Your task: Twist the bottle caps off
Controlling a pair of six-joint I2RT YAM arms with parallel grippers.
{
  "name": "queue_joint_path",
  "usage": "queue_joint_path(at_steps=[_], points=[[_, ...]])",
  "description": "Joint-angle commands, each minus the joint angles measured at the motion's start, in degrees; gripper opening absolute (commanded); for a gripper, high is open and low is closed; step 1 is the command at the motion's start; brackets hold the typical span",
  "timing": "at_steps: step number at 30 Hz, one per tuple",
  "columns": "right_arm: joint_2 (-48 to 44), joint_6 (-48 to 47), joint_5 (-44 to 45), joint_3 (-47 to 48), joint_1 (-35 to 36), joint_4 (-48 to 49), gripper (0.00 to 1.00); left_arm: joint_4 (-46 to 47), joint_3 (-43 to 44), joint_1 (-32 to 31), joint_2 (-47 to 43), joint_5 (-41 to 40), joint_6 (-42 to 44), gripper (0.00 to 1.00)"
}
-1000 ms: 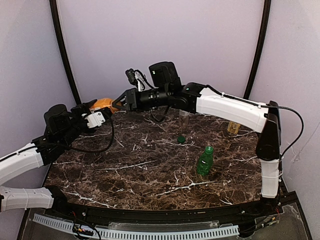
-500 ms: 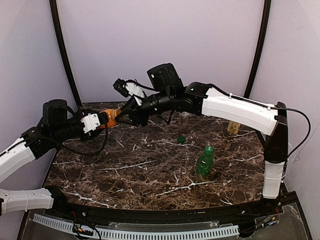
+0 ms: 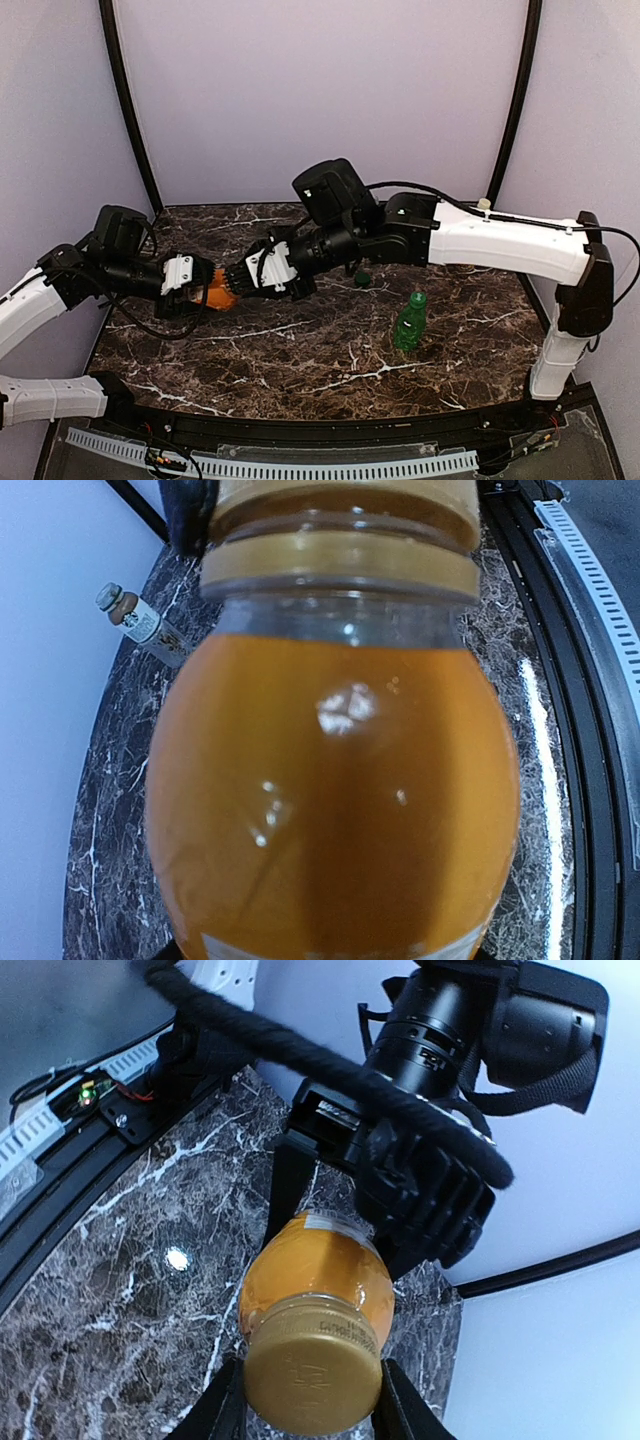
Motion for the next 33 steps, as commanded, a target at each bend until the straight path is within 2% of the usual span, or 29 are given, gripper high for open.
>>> queue_joint_path(at_steps=[1, 9, 16, 22, 33], points=[[2.7, -15.0, 4.7, -0.3, 2.0, 5.0, 0.00, 1.7, 2.7, -1.7, 0.3, 11.7, -3.4, 0.10], [2.2, -13.8, 7.2, -1.1, 2.2, 7.4, 0.00, 2.6, 1.2, -1.7, -0.6, 10.7, -3.0, 0.09], [2.1, -12.7, 7.2, -1.3, 2.4, 9.9, 0.18, 3.7, 0.4, -1.7, -1.2, 10.1, -3.2, 0.09], [2.0, -11.5, 8.0, -1.0, 2.4, 10.9, 0.37, 3.8, -0.2, -1.7, -1.8, 9.7, -3.2, 0.09], [-0.3, -6.9, 9.5, -2.5, 2.4, 13.1, 0.61, 4.0, -0.4, -1.7, -2.2, 6.6, -1.8, 0.07]])
